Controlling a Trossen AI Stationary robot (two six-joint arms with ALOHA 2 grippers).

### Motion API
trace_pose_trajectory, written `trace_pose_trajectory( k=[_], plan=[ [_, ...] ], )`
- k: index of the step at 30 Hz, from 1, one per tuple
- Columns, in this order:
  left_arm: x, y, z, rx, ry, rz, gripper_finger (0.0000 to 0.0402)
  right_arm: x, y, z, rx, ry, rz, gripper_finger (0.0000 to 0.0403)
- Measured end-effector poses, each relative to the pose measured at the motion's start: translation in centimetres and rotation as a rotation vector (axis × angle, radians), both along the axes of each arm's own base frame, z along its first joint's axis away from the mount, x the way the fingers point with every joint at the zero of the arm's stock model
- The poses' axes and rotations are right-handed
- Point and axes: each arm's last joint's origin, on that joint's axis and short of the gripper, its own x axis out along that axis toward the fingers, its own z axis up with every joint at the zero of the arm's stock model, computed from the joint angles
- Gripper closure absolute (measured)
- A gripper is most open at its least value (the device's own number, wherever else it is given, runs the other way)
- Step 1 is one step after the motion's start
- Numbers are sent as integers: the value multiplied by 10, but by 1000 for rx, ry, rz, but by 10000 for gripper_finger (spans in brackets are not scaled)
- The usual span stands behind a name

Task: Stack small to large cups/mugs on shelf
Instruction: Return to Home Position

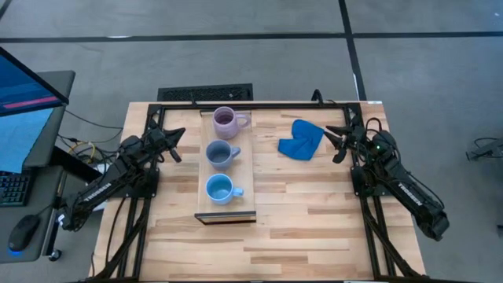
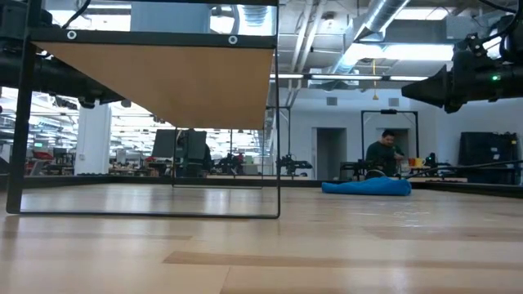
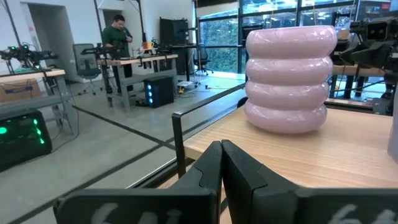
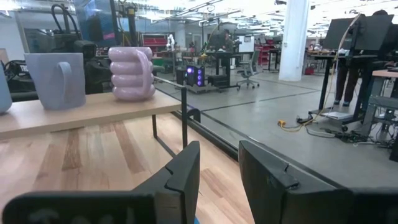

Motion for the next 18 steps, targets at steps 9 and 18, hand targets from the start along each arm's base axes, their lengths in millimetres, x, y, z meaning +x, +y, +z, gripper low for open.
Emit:
trace_pose_trajectory(
  k=[9,18],
  plan=[
    [0,1,-1,5,11,24,401,0,0,0,-1,0,0,269],
    [0,1,-1,3,9,26,401,0,0,0,-1,0,0,269]
  ],
)
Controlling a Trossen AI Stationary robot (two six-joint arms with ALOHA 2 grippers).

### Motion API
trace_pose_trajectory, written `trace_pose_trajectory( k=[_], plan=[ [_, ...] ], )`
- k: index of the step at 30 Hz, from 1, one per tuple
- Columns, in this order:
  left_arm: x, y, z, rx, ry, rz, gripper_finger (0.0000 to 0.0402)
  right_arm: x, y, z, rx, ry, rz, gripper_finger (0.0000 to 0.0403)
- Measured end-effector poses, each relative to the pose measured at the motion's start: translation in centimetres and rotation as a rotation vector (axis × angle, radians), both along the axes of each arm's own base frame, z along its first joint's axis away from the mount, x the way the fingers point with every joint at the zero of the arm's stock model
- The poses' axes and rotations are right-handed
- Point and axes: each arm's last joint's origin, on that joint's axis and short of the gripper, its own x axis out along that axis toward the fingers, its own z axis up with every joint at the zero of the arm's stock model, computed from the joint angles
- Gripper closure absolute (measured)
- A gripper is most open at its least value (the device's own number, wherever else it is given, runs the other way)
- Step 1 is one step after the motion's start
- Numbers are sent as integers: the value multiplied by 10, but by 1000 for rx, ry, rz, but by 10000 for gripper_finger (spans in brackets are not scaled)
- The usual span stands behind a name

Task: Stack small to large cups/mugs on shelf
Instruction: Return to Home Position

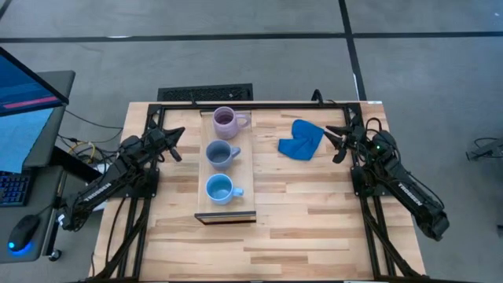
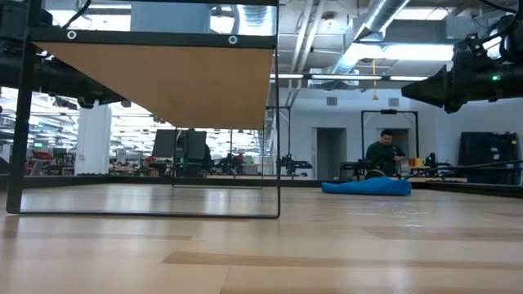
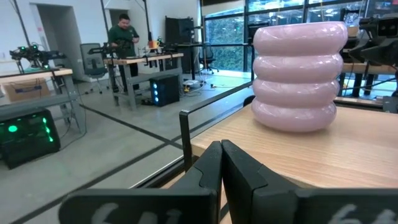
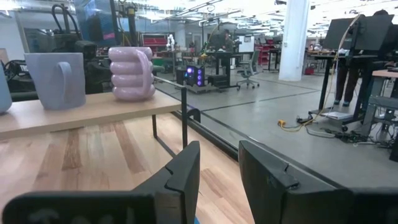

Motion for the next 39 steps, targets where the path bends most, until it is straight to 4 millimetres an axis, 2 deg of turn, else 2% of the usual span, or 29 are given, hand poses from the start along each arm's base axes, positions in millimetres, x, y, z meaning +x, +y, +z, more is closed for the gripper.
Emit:
trace_pose_trajectory(
  k=[39],
  plan=[
    [0,0,0,-5,-1,20,401,0,0,0,0,0,0,269]
  ],
)
